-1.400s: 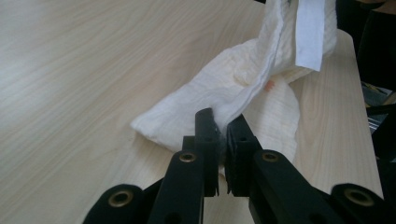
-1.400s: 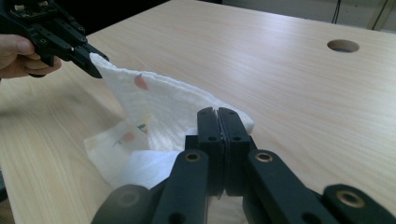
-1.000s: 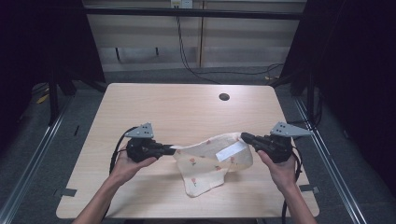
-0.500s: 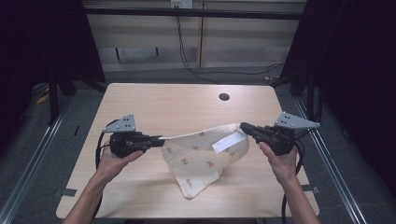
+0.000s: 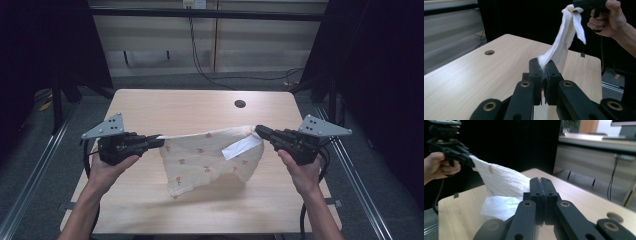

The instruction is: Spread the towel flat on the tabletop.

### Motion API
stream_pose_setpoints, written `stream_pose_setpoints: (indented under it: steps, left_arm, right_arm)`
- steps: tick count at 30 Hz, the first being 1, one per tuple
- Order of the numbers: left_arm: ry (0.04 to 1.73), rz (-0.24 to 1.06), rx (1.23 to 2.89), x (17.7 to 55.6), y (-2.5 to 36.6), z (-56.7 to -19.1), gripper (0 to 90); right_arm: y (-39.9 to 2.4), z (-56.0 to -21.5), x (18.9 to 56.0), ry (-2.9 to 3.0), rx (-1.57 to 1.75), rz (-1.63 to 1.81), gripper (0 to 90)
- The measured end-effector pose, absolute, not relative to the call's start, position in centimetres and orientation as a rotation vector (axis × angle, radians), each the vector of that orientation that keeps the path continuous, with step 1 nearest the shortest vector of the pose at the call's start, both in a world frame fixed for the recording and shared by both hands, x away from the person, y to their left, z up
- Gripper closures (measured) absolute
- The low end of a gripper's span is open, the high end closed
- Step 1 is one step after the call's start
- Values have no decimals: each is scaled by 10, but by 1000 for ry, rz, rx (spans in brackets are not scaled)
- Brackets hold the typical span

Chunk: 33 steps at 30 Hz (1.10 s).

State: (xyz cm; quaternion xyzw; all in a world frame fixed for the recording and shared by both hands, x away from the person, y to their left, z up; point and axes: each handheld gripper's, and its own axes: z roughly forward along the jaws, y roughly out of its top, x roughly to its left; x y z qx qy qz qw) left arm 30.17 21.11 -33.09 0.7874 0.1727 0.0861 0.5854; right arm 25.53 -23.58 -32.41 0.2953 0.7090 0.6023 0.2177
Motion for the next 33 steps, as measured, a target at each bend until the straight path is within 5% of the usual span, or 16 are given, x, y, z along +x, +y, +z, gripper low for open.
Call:
stream_pose_setpoints:
  steps: [13, 27, 33]
  left_arm:
    - [333, 222, 1851, 268, 208, -296, 867]
    - [522, 109, 2015, 327, 180, -389, 866]
    - [600, 102, 2034, 339, 186, -405, 865]
  right_arm:
    - [-233, -291, 210, 1930, 656, 1677, 892]
    - [-237, -384, 271, 2092, 920, 1532, 892]
    - [-239, -394, 287, 2096, 963, 1515, 891]
